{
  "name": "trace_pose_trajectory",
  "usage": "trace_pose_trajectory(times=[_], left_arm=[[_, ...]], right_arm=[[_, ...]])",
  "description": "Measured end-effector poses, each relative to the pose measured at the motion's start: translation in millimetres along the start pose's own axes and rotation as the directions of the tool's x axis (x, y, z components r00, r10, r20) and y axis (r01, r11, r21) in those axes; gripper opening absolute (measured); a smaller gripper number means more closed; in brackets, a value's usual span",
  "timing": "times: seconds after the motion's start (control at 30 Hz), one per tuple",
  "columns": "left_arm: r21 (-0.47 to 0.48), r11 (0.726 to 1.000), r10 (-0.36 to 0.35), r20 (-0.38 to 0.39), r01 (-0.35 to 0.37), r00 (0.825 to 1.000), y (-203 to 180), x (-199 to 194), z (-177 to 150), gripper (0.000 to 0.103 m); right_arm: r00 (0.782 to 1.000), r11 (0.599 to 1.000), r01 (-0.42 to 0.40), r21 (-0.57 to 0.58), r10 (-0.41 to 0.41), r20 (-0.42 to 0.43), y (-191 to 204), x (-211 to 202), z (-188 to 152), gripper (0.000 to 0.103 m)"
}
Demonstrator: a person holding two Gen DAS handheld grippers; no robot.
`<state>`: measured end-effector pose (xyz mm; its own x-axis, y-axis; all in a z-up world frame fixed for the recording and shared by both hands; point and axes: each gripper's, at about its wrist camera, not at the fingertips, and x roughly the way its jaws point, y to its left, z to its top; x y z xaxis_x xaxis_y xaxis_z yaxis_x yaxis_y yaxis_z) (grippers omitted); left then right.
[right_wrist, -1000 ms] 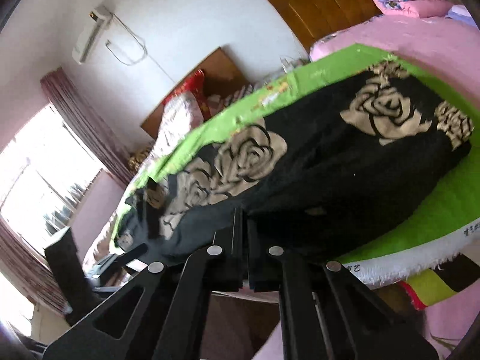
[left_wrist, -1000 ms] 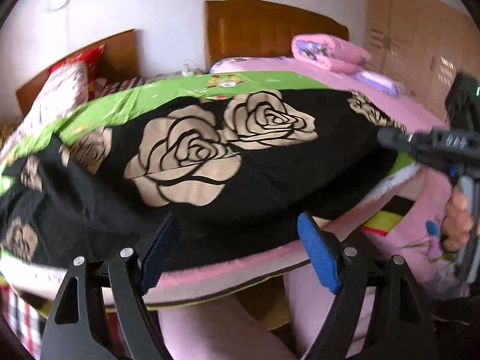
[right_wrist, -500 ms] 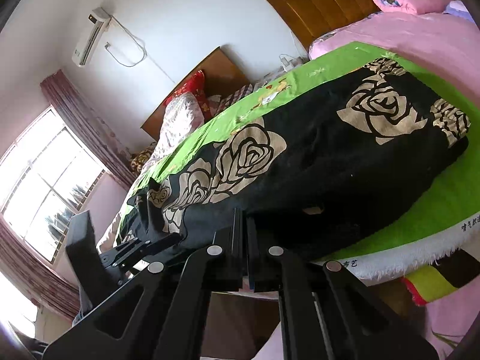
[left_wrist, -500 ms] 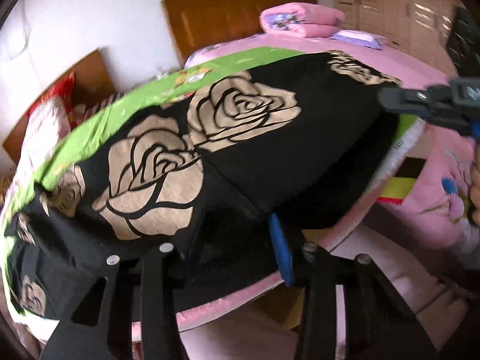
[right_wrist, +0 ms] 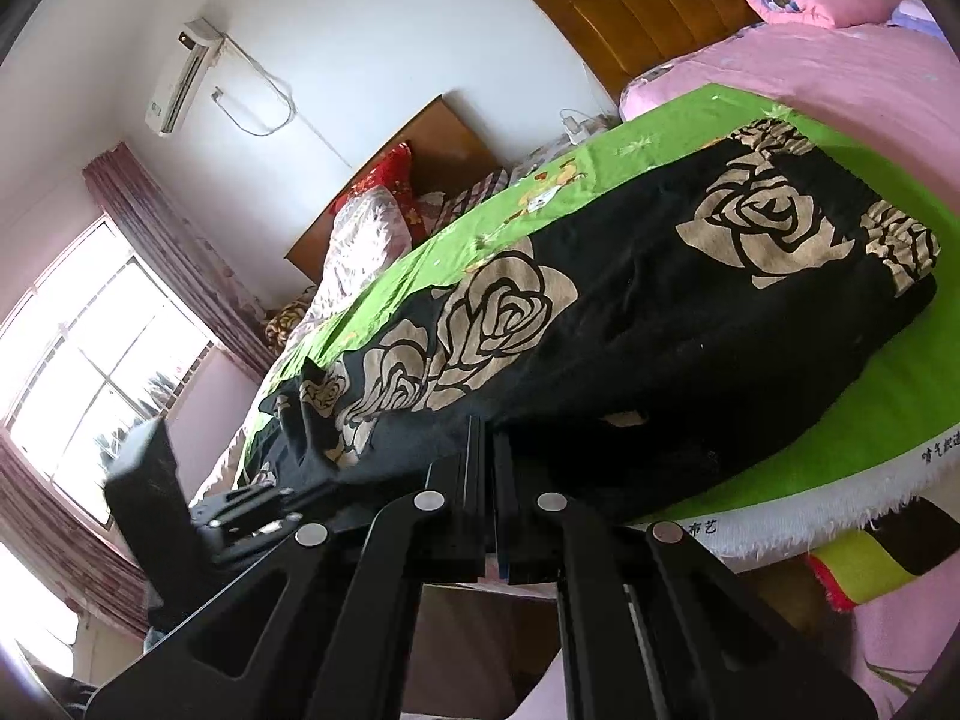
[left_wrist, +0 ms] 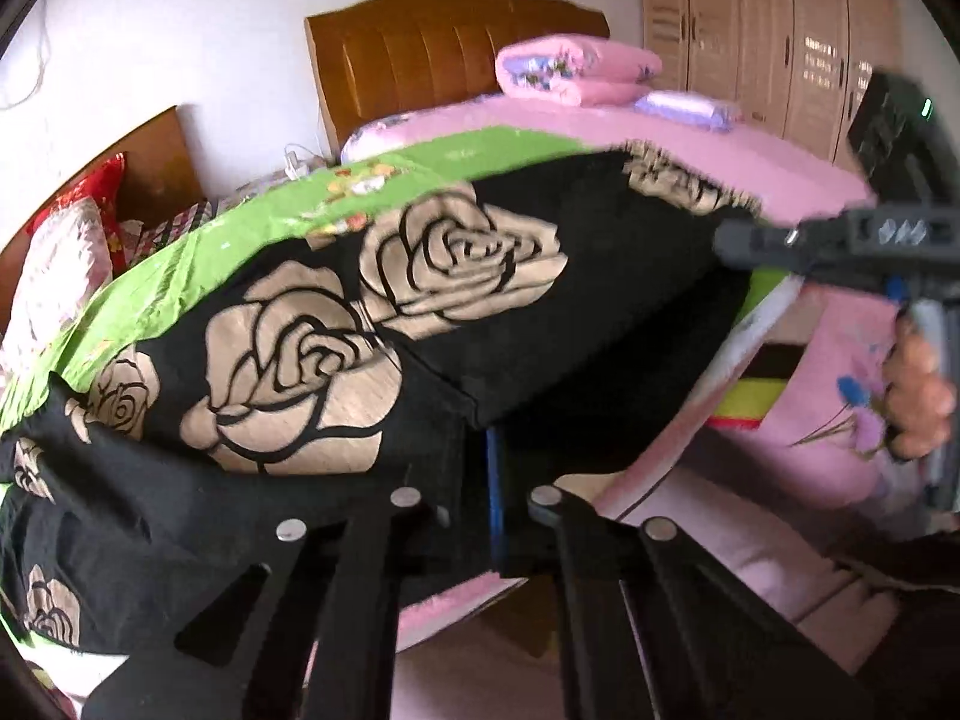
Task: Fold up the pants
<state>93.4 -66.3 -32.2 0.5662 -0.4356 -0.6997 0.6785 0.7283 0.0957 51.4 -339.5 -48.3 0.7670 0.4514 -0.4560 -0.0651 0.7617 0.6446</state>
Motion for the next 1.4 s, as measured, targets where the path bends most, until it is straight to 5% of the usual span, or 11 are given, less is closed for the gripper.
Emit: trace_pose_trajectory(times=[0.33, 0.43, 0.47, 0.73, 0.87, 0.9, 0.93, 0.97, 1.13, 1.27, 1.4], left_arm=[[0.007, 0.999, -0.038, -0.099, 0.039, 0.994, -4.3, 11.7, -18.5, 0.010], [-0.061, 0.997, -0.047, -0.099, 0.042, 0.994, 7.9, 11.3, -16.2, 0.042], [-0.069, 0.997, -0.034, -0.095, 0.027, 0.995, 10.7, 7.8, -15.2, 0.066], [-0.174, 0.956, -0.234, 0.040, 0.237, 0.971, 21.8, -28.3, -1.2, 0.087], [-0.216, 0.965, -0.157, -0.006, 0.152, 0.988, 20.1, 6.8, 15.7, 0.088], [-0.226, 0.964, -0.149, -0.038, 0.137, 0.988, 19.4, 18.0, 16.3, 0.088], [-0.238, 0.965, -0.136, -0.097, 0.110, 0.986, 18.7, 34.3, 17.0, 0.088], [-0.242, 0.966, -0.125, -0.151, 0.086, 0.981, 16.9, 48.3, 15.1, 0.088], [-0.135, 0.991, -0.019, -0.163, -0.003, 0.986, -0.4, 55.9, 14.0, 0.092], [-0.147, 0.989, -0.020, -0.169, -0.005, 0.985, 0.1, 59.3, 17.8, 0.095], [-0.146, 0.989, -0.003, -0.168, -0.022, 0.986, -5.3, 61.2, 16.0, 0.098]], right_arm=[[0.990, 0.994, 0.112, -0.014, -0.113, -0.086, -17.1, 10.4, -23.4, 0.006], [0.989, 0.994, 0.110, 0.017, -0.108, -0.098, -26.7, 12.9, -26.8, 0.010], [0.989, 0.994, 0.111, 0.014, -0.109, -0.099, -26.3, 10.2, -26.1, 0.012], [0.979, 0.973, 0.203, -0.112, -0.199, 0.040, -20.0, -41.4, -10.8, 0.016], [0.969, 0.960, 0.243, -0.135, -0.233, 0.085, -21.4, -32.2, 18.5, 0.022], [0.963, 0.953, 0.267, -0.143, -0.256, 0.088, -22.8, -24.5, 25.4, 0.037], [0.962, 0.951, 0.268, -0.154, -0.257, 0.090, -23.9, -19.3, 28.6, 0.077], [0.962, 0.949, 0.269, -0.167, -0.256, 0.095, -26.3, -10.9, 32.2, 0.085], [0.925, 0.910, 0.375, -0.175, -0.380, 0.004, -53.4, 15.0, 29.6, 0.068], [0.958, 0.957, 0.286, -0.048, -0.286, 0.012, -82.0, -12.5, 30.6, 0.064], [0.949, 0.947, 0.314, -0.068, -0.310, 0.055, -70.9, -26.6, 35.5, 0.071]])
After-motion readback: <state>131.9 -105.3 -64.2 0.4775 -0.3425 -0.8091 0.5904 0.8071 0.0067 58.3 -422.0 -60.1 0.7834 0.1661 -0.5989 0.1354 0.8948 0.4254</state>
